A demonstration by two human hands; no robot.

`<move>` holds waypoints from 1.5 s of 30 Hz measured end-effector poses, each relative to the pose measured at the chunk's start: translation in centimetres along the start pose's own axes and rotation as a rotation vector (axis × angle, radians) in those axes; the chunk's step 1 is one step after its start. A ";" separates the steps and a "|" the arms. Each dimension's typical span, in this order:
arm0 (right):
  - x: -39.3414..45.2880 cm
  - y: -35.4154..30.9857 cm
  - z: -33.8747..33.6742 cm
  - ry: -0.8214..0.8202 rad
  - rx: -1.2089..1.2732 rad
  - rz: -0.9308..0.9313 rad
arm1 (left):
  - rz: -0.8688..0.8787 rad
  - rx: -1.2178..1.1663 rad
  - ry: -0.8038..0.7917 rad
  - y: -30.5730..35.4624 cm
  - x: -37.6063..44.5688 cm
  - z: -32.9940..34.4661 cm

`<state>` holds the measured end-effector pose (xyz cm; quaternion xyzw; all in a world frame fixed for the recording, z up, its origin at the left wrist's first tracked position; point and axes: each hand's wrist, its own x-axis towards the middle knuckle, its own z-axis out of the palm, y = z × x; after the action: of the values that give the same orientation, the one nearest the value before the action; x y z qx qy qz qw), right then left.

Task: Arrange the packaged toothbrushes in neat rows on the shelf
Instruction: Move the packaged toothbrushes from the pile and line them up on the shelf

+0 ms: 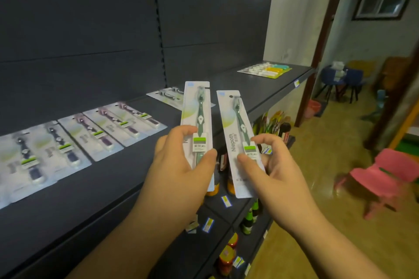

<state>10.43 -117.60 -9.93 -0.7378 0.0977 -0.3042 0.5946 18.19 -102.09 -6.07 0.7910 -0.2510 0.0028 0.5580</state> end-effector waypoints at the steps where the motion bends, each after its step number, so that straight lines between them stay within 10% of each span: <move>1: 1.0 0.3 -1.2 -0.015 -0.012 -0.003 | -0.006 0.004 0.011 0.5 0.8 1.3; 13: 13.8 2.6 -13.3 -0.240 -0.097 -0.020 | -0.121 0.103 0.165 4.8 7.9 14.0; 28: 31.2 5.6 -6.4 -0.559 -1.031 -0.317 | -0.246 0.116 0.451 0.8 15.5 13.0; 45: 44.1 10.5 -1.8 -0.740 -1.130 -0.542 | -0.398 0.391 0.569 1.8 22.5 16.7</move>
<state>46.77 -144.24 -4.91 -0.9851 -0.1537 -0.0743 0.0206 32.53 -126.19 -4.34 0.8830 0.0770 0.1616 0.4338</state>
